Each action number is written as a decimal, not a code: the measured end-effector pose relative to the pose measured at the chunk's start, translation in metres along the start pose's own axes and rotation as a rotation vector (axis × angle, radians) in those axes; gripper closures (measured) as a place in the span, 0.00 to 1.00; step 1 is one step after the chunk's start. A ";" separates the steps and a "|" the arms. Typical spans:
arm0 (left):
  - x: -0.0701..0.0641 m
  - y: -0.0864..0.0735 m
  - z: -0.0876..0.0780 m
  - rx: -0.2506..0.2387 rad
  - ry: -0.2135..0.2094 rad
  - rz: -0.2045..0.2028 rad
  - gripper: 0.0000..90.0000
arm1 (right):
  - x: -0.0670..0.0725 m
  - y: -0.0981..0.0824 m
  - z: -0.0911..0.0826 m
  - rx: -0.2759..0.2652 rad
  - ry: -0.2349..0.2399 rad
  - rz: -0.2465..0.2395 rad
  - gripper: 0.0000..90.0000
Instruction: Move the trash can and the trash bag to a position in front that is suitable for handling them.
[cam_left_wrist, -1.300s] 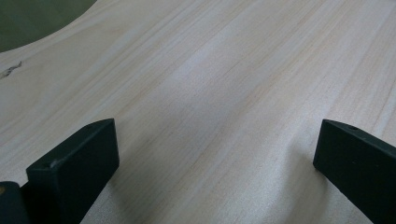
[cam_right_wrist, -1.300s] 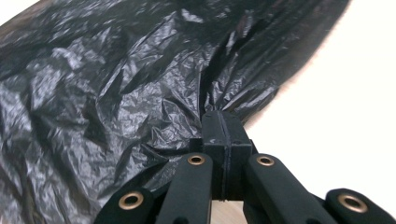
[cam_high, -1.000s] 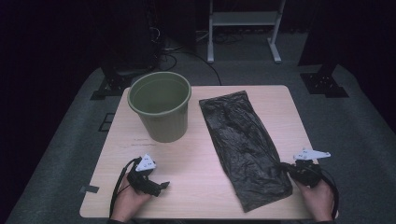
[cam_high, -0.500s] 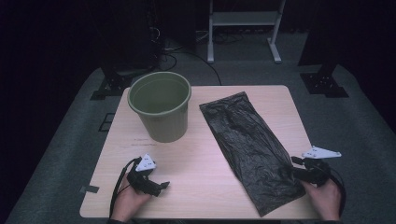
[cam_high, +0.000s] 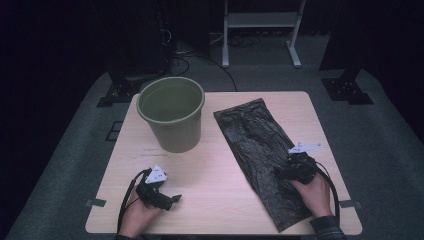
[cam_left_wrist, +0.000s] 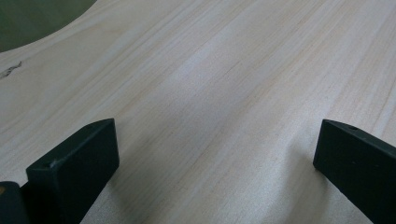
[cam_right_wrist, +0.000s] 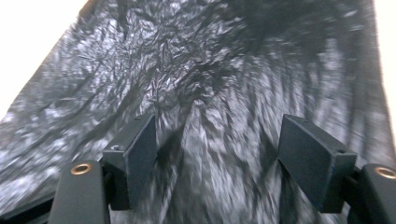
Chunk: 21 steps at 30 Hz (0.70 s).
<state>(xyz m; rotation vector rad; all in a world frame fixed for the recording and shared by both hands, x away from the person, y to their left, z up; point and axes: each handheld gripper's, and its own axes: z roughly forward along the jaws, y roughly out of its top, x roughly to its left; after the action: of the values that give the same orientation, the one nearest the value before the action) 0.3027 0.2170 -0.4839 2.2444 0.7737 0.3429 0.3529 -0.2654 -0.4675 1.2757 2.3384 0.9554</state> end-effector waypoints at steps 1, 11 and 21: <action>0.000 0.000 0.000 0.000 0.000 0.000 0.00 | 0.000 0.002 0.005 0.005 -0.002 -0.002 0.31; 0.000 0.000 0.000 0.000 -0.001 0.001 0.00 | 0.007 0.003 0.009 0.005 -0.007 -0.034 0.91; 0.000 0.000 0.000 0.000 -0.001 0.001 0.00 | -0.002 -0.007 -0.008 -0.001 -0.019 -0.043 1.00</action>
<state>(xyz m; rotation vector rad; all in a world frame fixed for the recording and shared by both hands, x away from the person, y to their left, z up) 0.3027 0.2170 -0.4839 2.2452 0.7717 0.3423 0.3458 -0.2729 -0.4663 1.2235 2.3405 0.9268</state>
